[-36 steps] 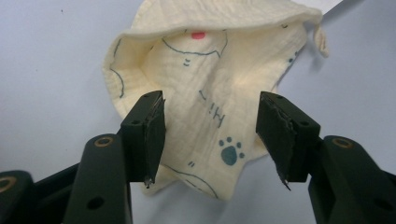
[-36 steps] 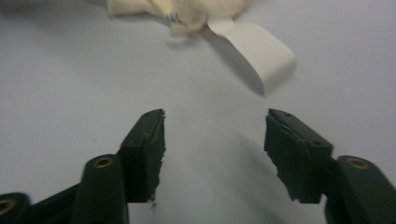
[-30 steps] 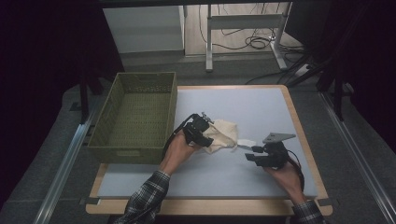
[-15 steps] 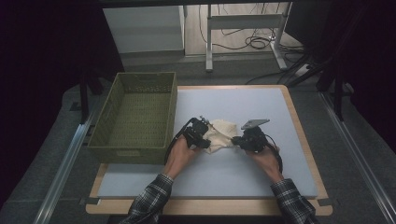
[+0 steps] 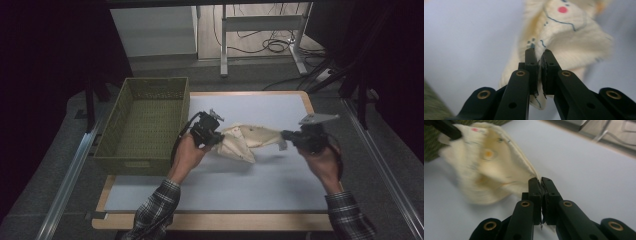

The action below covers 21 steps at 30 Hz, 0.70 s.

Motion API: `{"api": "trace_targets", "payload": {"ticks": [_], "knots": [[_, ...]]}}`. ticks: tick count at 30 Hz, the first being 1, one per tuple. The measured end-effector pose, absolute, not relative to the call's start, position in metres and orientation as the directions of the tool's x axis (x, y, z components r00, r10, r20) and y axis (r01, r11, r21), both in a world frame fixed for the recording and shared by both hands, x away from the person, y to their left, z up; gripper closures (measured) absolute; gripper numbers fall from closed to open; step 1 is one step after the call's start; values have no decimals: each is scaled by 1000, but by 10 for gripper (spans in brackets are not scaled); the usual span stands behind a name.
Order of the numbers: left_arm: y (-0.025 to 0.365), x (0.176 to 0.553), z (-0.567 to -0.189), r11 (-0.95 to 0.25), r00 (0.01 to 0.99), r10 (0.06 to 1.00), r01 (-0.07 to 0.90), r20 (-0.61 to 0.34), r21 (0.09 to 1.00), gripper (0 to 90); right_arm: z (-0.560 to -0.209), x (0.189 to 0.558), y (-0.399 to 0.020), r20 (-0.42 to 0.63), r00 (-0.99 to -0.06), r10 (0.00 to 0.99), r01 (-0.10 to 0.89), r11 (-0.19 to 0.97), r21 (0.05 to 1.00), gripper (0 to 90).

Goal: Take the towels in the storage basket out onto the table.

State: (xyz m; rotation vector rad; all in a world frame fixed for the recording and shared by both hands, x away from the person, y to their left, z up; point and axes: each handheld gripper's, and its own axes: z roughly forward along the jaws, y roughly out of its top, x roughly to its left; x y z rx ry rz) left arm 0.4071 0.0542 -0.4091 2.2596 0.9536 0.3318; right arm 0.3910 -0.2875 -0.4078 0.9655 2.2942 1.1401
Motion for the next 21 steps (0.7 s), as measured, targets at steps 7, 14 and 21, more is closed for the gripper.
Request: {"api": "trace_targets", "payload": {"ticks": [7,14,21], "knots": [[36,462,-425,-516,586,806,623,86,587,496,-397,445,-306,-13,-572,820,516,372,771,716],[33,445,-446,-525,645,764,595,29,609,462,-438,437,-316,76,-596,799,558,345,755,704],[18,401,-464,-548,751,657,533,-62,645,411,-473,413,-306,116,-656,746,560,379,736,689]]}}
